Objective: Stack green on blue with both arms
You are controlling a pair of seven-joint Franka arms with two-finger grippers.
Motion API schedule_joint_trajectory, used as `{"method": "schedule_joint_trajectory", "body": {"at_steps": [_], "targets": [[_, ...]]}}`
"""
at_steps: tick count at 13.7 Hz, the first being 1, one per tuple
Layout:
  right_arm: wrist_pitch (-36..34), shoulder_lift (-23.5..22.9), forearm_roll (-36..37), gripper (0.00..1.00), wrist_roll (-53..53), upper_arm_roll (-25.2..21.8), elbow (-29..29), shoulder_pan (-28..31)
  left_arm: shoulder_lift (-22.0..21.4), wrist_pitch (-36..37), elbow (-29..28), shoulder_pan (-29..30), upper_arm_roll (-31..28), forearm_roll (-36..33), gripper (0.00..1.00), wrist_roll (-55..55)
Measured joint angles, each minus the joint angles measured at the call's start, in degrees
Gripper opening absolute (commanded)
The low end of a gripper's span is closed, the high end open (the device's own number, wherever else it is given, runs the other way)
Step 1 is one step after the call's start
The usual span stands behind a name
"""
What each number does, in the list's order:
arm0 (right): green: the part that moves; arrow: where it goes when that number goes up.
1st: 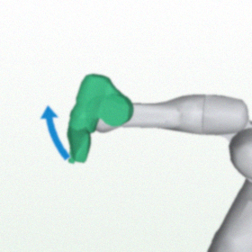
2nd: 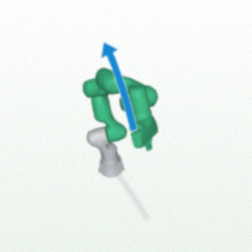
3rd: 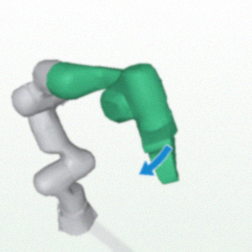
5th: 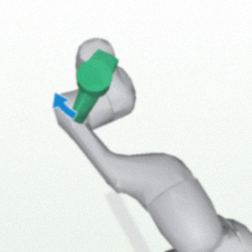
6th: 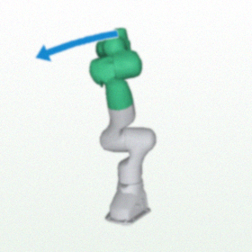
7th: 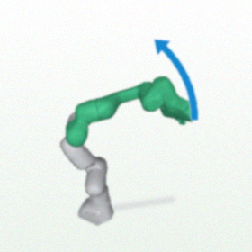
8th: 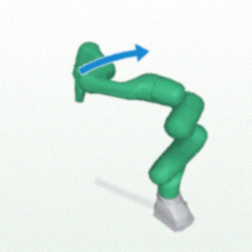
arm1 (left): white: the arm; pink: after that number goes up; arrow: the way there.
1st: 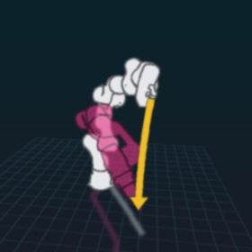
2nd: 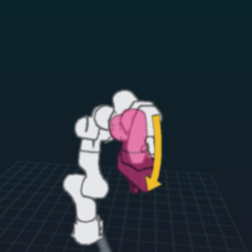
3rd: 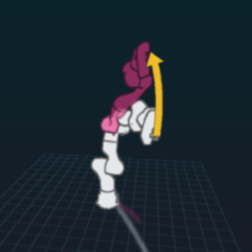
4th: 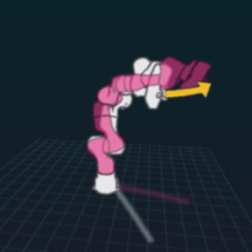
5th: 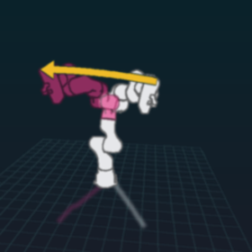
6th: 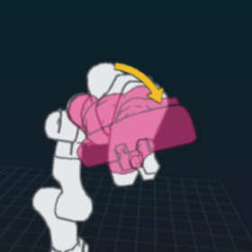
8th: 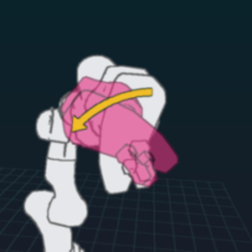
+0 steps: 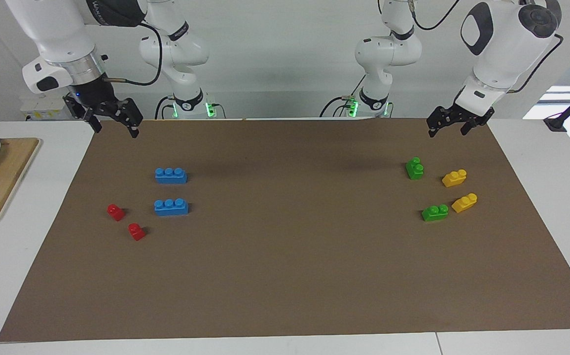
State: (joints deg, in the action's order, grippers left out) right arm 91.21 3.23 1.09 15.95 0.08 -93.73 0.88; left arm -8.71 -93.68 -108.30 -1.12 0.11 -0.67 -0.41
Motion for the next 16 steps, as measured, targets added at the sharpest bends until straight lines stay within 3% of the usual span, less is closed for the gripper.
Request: {"method": "schedule_joint_trajectory", "body": {"at_steps": [8, 12, 16], "targets": [[1.3, 0.2, -3.6, 0.98, 38.1, -0.1, -5.9, 0.5, -1.2, -6.6, -6.4, 0.4, 0.0, 0.0, 1.0, -0.1], [5.6, -0.3, -10.7, 0.98, 41.0, -0.3, -10.7, 5.8, -1.1, -13.0, -14.0, 2.0, 0.0, 0.0, 1.0, -0.1], [8.2, -5.6, -19.2, 0.98, 41.6, -0.6, -12.3, 10.1, -0.7, -17.5, -20.4, 3.5, 0.0, 0.0, 1.0, -0.1]]}}
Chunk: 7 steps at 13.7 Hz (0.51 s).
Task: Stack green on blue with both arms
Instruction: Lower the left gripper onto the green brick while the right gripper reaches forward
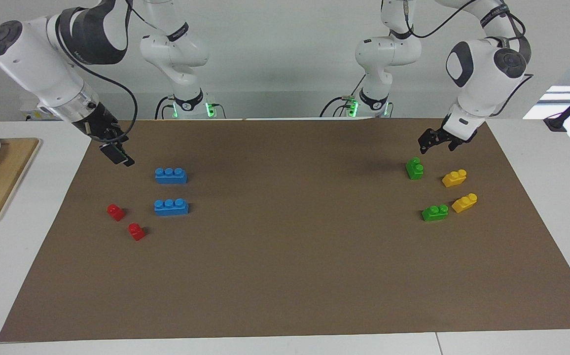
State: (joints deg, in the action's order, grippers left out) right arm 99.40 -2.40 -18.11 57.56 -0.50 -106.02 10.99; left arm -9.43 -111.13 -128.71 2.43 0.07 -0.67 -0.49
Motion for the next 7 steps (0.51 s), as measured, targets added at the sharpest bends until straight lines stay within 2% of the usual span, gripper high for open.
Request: {"method": "schedule_joint_trajectory", "body": {"at_steps": [4, 7], "targets": [[3.7, -6.2, -7.6, 0.98, 3.9, 0.0, -0.2, 0.7, 0.0, -2.9, -5.3, 0.0, 0.4, 0.0, 1.0, 0.0], [5.9, -8.8, -8.4, 0.98, 3.9, 0.2, -1.1, 0.6, 0.0, -6.2, -7.8, 0.0, 0.4, 0.0, 1.0, 0.0]]}}
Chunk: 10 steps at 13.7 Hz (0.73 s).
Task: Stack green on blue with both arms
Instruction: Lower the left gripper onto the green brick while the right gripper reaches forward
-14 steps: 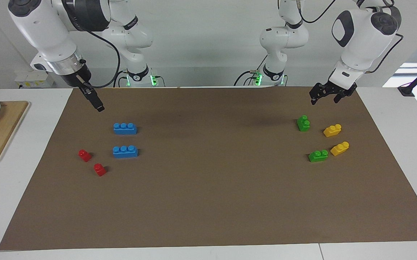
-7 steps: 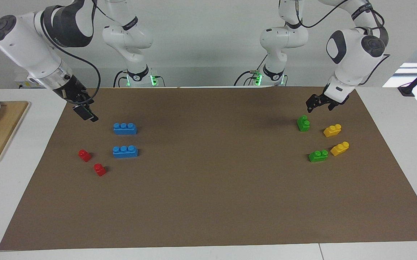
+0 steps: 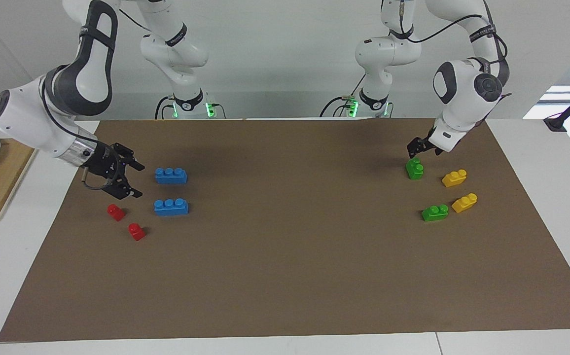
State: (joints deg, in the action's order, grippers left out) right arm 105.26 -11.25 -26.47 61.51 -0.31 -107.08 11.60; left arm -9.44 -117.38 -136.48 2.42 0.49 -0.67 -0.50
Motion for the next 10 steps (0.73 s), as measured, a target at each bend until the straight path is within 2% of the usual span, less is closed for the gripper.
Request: {"method": "schedule_joint_trajectory", "body": {"at_steps": [8, 9, 10], "targets": [[8.0, -0.8, 0.0, 0.98, -3.4, 0.4, -6.1, -0.7, 1.8, -9.6, -5.4, 0.0, 0.1, 0.0, 1.0, 0.0], [8.6, -1.2, -0.2, 0.98, -3.6, 0.5, -6.6, -0.8, 2.6, -10.5, -5.5, 0.0, 0.1, 0.0, 0.92, 0.0], [9.2, -1.7, -0.7, 0.98, -4.3, 0.4, -6.9, -0.7, 3.2, -11.0, -5.5, 0.0, 0.1, 0.0, 0.89, 0.0]]}}
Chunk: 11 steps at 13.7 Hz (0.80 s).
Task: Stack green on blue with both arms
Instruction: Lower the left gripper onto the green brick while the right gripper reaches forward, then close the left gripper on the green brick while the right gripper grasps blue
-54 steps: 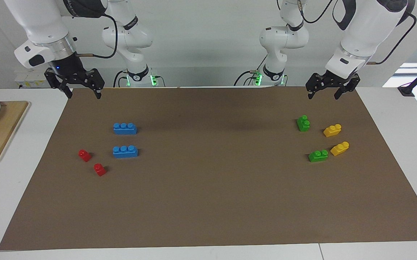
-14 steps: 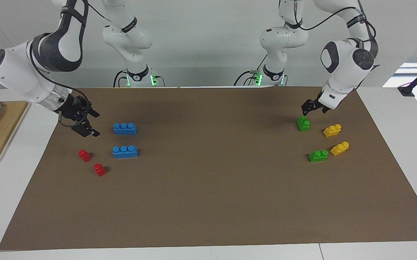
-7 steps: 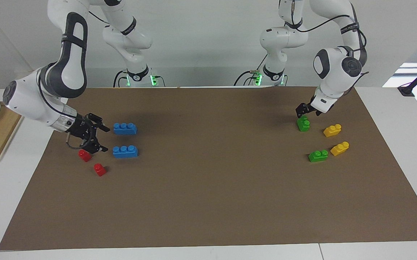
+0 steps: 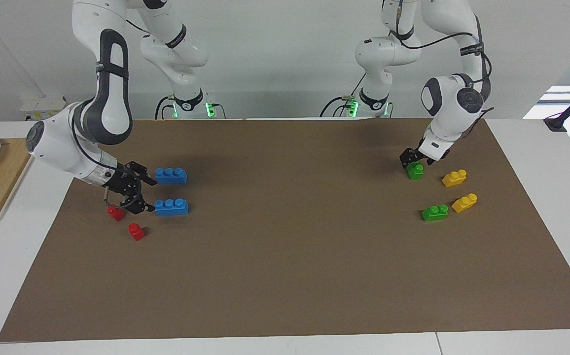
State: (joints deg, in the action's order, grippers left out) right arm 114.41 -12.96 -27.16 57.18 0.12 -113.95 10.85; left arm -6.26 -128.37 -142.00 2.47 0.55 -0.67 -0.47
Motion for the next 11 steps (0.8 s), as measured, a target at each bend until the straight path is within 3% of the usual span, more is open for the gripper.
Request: {"method": "schedule_joint_trajectory", "body": {"at_steps": [6, 7, 9, 10, 11], "targets": [[2.3, -4.2, -1.0, 0.98, -2.8, 0.0, -0.3, 0.0, 0.6, -1.1, -0.1, 0.0, 0.0, 0.0, 0.88, 0.0], [2.7, -4.6, -1.0, 0.98, -2.9, 0.1, -0.3, 0.0, 0.6, -1.1, -0.4, 0.0, 0.0, 0.0, 0.83, 0.0], [3.4, -4.9, -1.0, 0.95, -2.9, 0.1, -0.5, -0.1, 0.8, -1.3, -0.7, 0.0, 0.0, 0.0, 0.62, 0.0], [4.0, -5.0, -1.0, 0.92, -2.9, 0.1, -0.7, -0.2, 0.8, -1.3, -0.8, 0.0, 0.0, 0.0, 0.46, 0.0], [4.5, -5.0, -1.0, 0.89, -2.9, 0.1, -1.0, -0.2, 0.8, -1.3, -0.8, 0.0, 0.0, 0.0, 0.19, 0.0]]}}
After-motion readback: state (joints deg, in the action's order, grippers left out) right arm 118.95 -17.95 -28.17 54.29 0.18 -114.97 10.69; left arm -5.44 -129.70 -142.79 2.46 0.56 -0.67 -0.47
